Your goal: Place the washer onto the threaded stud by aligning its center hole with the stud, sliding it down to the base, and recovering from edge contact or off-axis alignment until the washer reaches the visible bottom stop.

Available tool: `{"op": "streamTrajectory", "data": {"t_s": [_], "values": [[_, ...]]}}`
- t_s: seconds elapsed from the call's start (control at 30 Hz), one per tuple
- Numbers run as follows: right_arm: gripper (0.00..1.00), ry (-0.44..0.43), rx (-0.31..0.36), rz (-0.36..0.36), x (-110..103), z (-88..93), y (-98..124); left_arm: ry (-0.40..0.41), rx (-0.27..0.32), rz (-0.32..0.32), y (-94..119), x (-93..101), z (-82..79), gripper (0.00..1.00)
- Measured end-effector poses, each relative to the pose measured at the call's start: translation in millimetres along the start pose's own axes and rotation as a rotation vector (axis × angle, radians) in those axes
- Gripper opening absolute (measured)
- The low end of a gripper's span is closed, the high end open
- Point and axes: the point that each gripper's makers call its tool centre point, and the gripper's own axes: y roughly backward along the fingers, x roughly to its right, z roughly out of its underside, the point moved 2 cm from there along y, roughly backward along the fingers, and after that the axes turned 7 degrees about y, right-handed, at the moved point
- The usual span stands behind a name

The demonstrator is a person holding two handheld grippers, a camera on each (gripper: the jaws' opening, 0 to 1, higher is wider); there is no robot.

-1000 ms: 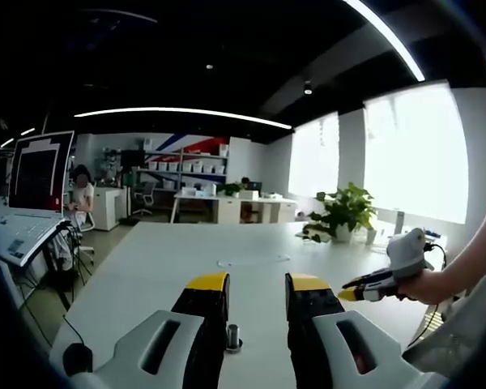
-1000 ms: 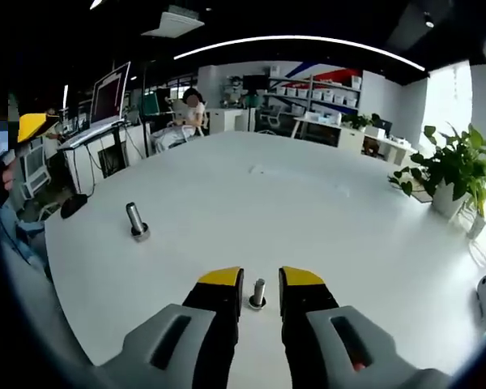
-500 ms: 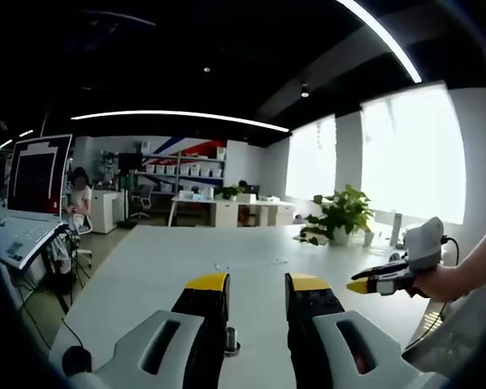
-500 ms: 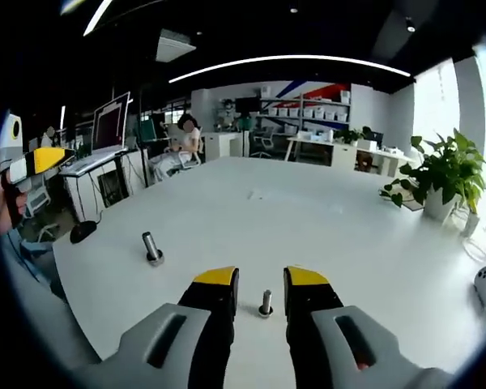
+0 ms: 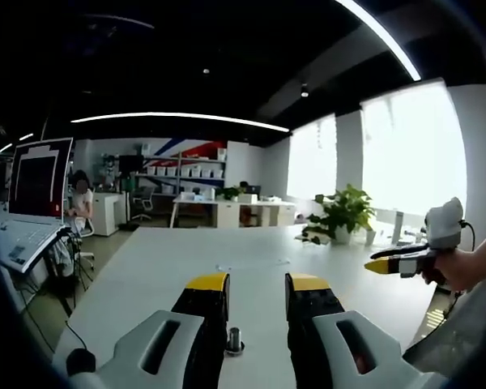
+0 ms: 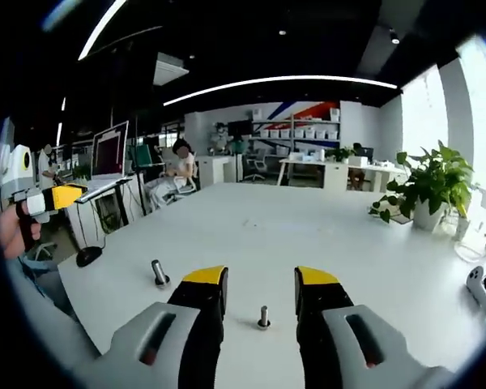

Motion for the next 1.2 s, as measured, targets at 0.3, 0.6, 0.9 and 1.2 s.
{"op": "streamTrajectory", "data": {"t_s": [0.3, 0.6, 0.9, 1.2], "values": [[0.36, -0.039, 0.021, 0.047, 16, -2.7, 17, -0.012, 0.001, -0.003, 1, -1.2, -0.4, 0.26], [0.37, -0.078, 0.067, 0.071, 26, -4.7, 21, -0.009, -0.009, -0.014, 0, -2.4, 3.0, 0.26], [0.39, -0.119, 0.100, 0.100, 30, -7.0, 24, -0.047, -0.008, -0.025, 3, -3.4, 3.6, 0.26], [0.42, -0.114, 0.119, 0.166, 48, -7.1, 29, -0.053, -0.009, -0.048, 3, -5.7, 4.8, 0.27]]}}
